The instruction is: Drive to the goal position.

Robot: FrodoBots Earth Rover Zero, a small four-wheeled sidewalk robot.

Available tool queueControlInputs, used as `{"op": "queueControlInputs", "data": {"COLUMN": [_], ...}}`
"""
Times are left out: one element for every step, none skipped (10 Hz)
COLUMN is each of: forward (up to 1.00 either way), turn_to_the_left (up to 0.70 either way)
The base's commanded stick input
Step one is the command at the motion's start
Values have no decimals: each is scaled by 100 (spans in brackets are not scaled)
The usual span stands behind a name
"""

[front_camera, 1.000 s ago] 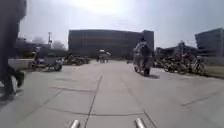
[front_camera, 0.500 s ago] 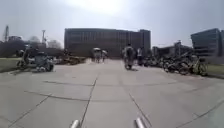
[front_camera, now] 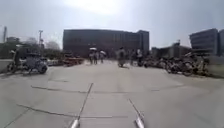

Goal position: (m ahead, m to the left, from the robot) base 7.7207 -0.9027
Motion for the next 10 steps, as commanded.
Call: {"op": "queueControlInputs", "data": {"forward": [85, 85, 85, 85, 85, 85, 85, 85, 85, 85], "turn_to_the_left": [1, 1, 1, 1, -2, -15, -19, -22, -14, -3]}}
